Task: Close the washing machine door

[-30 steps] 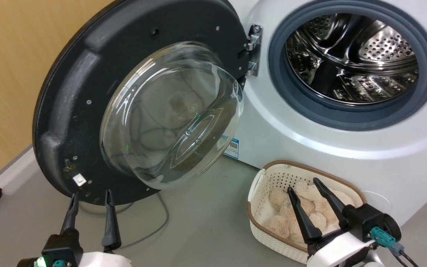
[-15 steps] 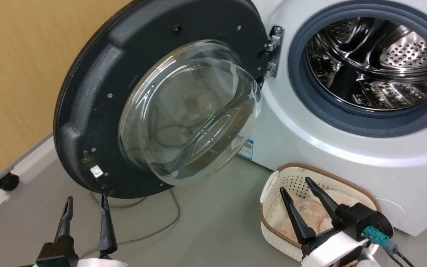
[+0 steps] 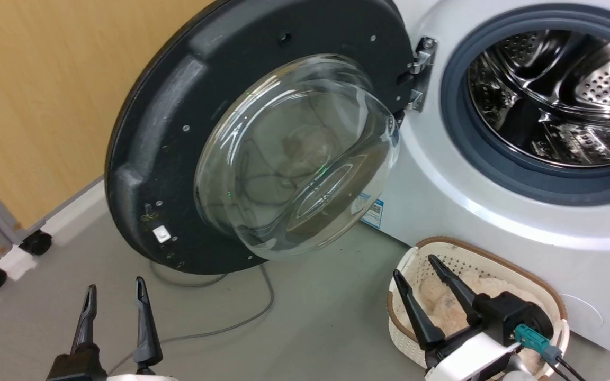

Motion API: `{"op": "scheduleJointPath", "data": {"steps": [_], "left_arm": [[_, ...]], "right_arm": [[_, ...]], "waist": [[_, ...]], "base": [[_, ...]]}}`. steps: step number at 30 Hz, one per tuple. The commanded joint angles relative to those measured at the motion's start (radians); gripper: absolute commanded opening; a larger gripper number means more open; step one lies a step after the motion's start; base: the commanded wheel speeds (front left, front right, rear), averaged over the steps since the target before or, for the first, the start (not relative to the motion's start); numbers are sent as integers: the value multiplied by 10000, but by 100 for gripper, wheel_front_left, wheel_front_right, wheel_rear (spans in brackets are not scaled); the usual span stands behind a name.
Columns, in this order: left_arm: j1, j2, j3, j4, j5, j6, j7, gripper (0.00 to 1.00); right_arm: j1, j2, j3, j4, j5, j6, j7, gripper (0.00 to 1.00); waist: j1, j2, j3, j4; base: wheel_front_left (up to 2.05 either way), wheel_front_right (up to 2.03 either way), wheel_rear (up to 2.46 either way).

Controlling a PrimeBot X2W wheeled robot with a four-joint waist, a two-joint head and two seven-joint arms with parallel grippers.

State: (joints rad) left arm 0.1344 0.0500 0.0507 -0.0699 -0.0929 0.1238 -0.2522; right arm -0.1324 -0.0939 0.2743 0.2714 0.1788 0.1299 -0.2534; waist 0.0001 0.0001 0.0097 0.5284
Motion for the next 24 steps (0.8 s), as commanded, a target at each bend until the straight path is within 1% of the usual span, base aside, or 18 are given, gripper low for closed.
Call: {"op": "scheduleJointPath", "data": {"steps": [1,9,10,11,12,16,19,22,24], "left_arm": [[146,3,29,-52,-69,49,-95,100],[89,3,56,-26,-66,46,-95,100],[85,3,56,-25,-60,40,-95,91],[78,3,57,-27,-49,12,-95,16],[59,3,77,-40,-41,-29,-95,0],[-138,31,339,-189,-203,-239,-95,0],[-442,182,725,-238,-362,-437,-95,0],[-926,428,1220,-133,-785,-750,-95,0],[-1392,614,1643,206,-1344,-1036,-95,0]], "right_arm": [[-159,-60,52,61,85,8,-84,100],[-136,-51,11,66,92,8,-84,100],[-125,-49,1,62,87,8,-84,100],[-113,-47,-10,58,81,8,-84,100],[-101,-43,-26,52,75,8,-84,100],[-26,-21,-123,-3,33,8,-84,100],[111,0,-264,-87,-23,8,-84,100],[350,33,-488,-216,-103,8,-84,100],[543,56,-661,-313,-170,8,-84,100]], "waist": [[-1,-1,-3,22],[-1,-1,-2,22],[-1,-1,1,24],[-1,-1,4,26],[-1,-1,7,28],[-1,-1,20,38],[-1,-1,18,37],[-1,-1,0,23],[-1,-1,-8,9]], "base": [[0,0,0],[0,0,0],[0,0,0],[0,0,0],[0,0,0],[0,0,0],[0,0,0],[0,0,0],[0,0,0]]}}
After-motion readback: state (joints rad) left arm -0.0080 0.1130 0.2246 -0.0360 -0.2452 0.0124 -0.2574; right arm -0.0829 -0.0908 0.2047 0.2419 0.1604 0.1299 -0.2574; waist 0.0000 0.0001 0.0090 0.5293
